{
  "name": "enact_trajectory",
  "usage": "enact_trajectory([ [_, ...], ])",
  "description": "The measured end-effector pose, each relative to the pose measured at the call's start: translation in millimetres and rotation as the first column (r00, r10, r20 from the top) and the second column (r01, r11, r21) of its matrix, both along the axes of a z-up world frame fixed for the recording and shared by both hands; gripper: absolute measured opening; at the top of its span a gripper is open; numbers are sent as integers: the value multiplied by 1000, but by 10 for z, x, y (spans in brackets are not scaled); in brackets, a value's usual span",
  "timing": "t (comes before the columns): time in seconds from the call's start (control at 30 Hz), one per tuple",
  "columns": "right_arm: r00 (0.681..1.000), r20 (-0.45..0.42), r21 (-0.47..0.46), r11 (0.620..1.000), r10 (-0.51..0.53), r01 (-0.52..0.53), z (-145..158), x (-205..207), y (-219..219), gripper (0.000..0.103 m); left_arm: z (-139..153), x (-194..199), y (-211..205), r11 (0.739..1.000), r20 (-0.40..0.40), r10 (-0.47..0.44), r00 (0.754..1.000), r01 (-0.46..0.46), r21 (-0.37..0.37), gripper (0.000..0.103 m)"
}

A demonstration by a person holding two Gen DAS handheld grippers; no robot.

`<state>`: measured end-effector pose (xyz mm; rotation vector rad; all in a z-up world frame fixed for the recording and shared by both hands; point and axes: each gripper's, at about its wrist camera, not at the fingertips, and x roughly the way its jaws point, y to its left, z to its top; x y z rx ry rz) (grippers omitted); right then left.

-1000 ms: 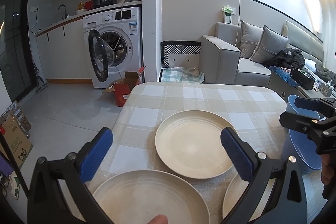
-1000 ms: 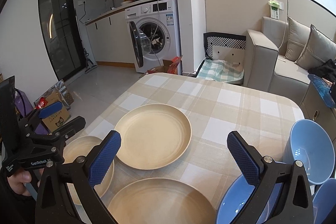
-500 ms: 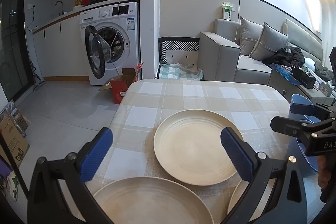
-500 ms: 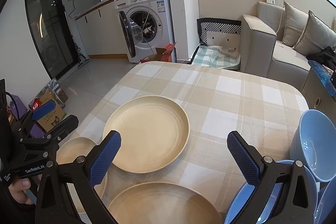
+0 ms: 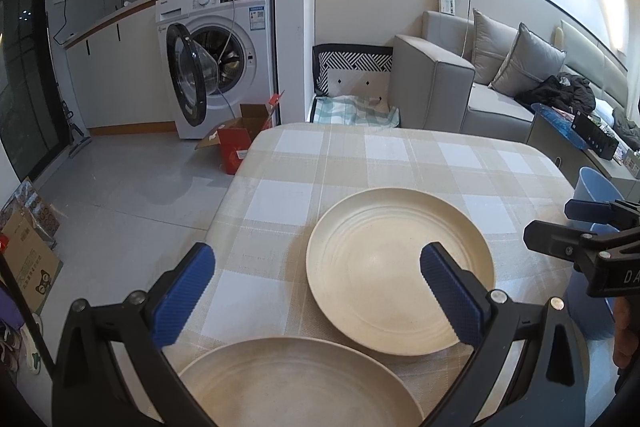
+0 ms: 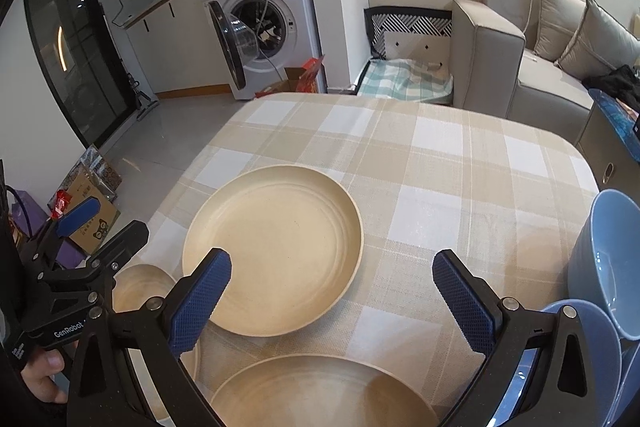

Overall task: Organize plates and bowls
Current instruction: 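Lower the right tool's open fingers onto the cream plate's rim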

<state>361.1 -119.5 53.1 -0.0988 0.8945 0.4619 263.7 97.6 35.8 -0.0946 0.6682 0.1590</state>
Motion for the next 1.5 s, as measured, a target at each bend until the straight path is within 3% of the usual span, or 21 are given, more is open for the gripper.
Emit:
enact_trajectory([
  [0.93,980,-174,-89,993,-98,84,-607,449,180,102,-492,431,129,999,-160,33,987,-35,-11,102],
  [1.03,976,-193,-93,992,-99,82,-661,487,196,98,-537,456,150,999,-174,38,984,-41,-12,101],
  [1.27,968,-234,-91,993,-94,75,-791,534,216,88,-652,524,172,999,-210,35,977,-40,-17,88],
  [1.43,965,-245,-94,993,-92,71,-843,534,226,84,-723,553,162,999,-234,22,972,-29,-24,86],
  [1.5,965,-247,-96,993,-89,67,-856,539,233,81,-748,571,155,999,-242,14,970,-21,-27,76],
])
